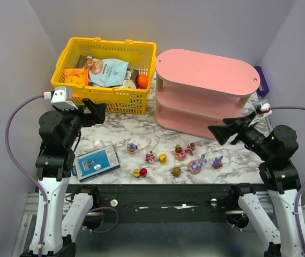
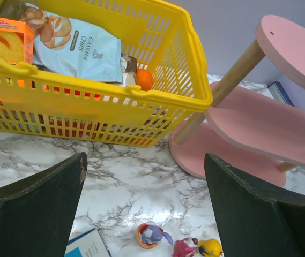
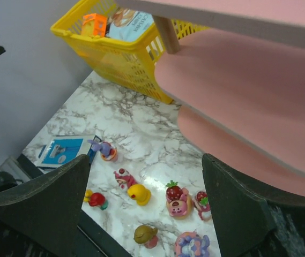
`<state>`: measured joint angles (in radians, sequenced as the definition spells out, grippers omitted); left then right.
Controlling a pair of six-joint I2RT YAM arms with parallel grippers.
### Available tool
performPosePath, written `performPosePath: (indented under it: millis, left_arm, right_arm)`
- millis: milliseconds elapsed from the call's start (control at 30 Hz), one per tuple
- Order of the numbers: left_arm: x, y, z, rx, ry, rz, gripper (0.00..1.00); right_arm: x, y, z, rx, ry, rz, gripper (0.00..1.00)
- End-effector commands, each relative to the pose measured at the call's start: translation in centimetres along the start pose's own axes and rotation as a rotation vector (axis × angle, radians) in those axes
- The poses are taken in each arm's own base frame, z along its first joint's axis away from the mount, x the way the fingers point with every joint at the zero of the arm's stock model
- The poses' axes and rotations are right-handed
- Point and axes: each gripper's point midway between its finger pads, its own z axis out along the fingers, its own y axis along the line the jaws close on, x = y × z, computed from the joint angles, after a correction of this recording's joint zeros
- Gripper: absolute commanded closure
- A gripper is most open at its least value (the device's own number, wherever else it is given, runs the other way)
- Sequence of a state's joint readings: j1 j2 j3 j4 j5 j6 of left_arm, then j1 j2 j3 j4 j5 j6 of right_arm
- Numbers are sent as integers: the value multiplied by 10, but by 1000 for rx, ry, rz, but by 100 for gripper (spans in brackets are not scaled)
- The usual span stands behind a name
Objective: Place and organize the plastic toys onto the shelf
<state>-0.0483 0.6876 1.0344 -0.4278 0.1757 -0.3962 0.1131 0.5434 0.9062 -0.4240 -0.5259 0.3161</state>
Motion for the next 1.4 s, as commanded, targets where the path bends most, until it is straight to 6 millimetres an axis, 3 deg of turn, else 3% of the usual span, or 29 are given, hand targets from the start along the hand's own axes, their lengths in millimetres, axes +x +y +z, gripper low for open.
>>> performPosePath:
  millis: [0,67,100,200,333,633,933,1167,1367]
  left_arm:
    - [6,-11,6,77,13,4,1]
    - [9,-12,8,84,20,-6,1]
    - [12,-11,11,84,30,-10,1]
    - [18,-11,15,92,51,-20,1]
    - [24,-7,20,80,74,-25,1]
    - [32,-1,25,63,99,-29,1]
    - [37,1,29,55,115,-34,1]
    - [38,3,31,49,121,-38,1]
    - [41,4,32,48,130,-41,1]
  right_arm:
    - [52,14,2,-74,135,118,9]
    - [68,8,7,-28,164,152,11]
    - [90,14,10,-46,224,171,11]
    - [128,16,17,-6,322,225,13]
    - [165,-13,17,197,379,314,14]
    - [209,-44,-7,415,419,434,25]
    - [245,-48,-23,466,521,466,30]
    - [274,-53,-24,472,558,489,30]
    - [281,-57,-8,442,537,453,32]
